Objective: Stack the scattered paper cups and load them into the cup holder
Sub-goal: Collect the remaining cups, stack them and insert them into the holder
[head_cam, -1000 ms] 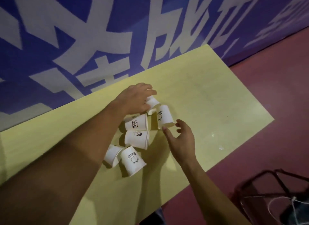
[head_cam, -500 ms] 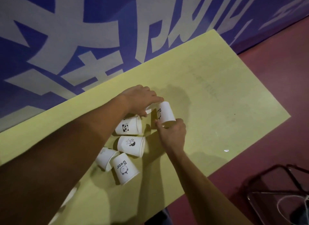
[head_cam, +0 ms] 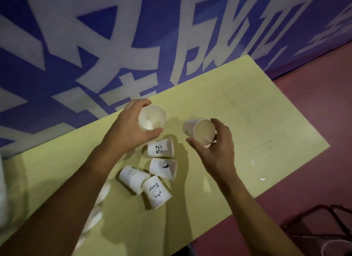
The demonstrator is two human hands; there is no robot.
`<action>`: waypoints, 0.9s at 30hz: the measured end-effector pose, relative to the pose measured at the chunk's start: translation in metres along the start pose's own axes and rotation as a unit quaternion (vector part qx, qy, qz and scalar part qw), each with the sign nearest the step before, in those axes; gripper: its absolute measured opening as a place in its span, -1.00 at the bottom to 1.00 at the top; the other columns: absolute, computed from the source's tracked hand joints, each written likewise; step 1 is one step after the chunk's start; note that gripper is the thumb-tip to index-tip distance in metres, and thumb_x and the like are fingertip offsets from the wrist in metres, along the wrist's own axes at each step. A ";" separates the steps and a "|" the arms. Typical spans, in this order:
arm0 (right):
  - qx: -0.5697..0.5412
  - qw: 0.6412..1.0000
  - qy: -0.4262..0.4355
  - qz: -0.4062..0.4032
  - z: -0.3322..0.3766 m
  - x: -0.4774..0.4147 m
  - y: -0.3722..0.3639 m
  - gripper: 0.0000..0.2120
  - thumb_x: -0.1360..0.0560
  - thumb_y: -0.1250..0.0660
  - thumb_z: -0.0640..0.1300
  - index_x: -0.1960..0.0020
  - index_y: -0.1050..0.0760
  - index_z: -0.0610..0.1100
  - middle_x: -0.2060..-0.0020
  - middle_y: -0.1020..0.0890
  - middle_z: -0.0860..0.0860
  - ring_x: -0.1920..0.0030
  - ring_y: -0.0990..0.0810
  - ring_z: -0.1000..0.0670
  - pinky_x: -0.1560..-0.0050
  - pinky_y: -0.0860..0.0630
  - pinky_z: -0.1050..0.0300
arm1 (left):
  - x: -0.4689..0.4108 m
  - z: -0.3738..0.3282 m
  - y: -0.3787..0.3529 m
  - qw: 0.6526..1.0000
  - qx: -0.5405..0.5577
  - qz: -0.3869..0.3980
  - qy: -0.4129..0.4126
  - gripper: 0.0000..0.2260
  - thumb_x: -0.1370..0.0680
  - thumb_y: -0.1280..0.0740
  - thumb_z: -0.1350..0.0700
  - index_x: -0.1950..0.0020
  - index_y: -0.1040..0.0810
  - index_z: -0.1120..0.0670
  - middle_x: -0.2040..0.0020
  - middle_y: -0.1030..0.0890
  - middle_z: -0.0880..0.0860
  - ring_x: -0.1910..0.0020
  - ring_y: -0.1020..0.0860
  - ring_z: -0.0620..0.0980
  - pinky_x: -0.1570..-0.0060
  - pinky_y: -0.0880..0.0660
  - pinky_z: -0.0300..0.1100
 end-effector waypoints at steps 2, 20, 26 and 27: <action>0.017 0.998 0.045 0.031 0.036 0.010 -0.016 -0.17 -0.37 -0.58 0.22 -0.51 -0.36 -0.03 -0.24 -0.45 0.11 -0.19 -0.45 0.17 -0.16 -0.53 0.17 | 0.048 0.025 0.035 0.997 0.045 -0.059 0.031 -0.33 -0.35 -0.64 -0.10 -0.38 -0.44 -0.11 -0.26 -0.47 -0.18 -0.19 -0.47 -0.17 -0.11 -0.48 -0.19; -0.024 0.945 0.242 0.217 0.292 0.290 -0.314 -0.38 -0.41 -0.55 0.17 -0.37 -0.45 0.01 -0.16 -0.52 0.18 -0.18 -0.52 0.17 -0.09 -0.55 0.14 | 0.417 0.256 0.272 0.935 0.120 -0.305 0.139 -0.32 -0.39 -0.57 -0.20 -0.44 -0.46 -0.04 -0.33 -0.53 -0.18 -0.32 -0.49 -0.20 -0.16 -0.45 -0.39; -0.047 0.952 0.221 0.208 0.307 0.317 -0.341 -0.37 -0.40 -0.52 0.18 -0.37 -0.48 -0.07 -0.20 -0.56 0.10 -0.22 -0.54 0.14 -0.11 -0.52 0.27 | 0.430 0.296 0.303 0.910 0.118 -0.357 0.175 -0.33 -0.40 -0.61 -0.08 -0.45 -0.46 -0.02 -0.32 -0.51 -0.17 -0.29 -0.46 -0.26 -0.23 -0.47 -0.27; -0.049 0.953 0.217 0.207 0.307 0.317 -0.343 -0.37 -0.41 -0.52 0.19 -0.37 -0.48 -0.07 -0.20 -0.56 0.10 -0.22 -0.54 0.14 -0.11 -0.52 0.29 | 0.424 0.300 0.303 0.911 0.124 -0.349 0.182 -0.33 -0.41 -0.61 -0.09 -0.46 -0.44 -0.05 -0.32 -0.50 -0.19 -0.29 -0.45 -0.25 -0.25 -0.47 -0.23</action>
Point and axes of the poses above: each hand's wrist, its own x-axis away from the middle knuckle, its own y-axis out of the back of the hand, z = x × y, the point moved 9 cm from there along -x, towards the middle knuckle
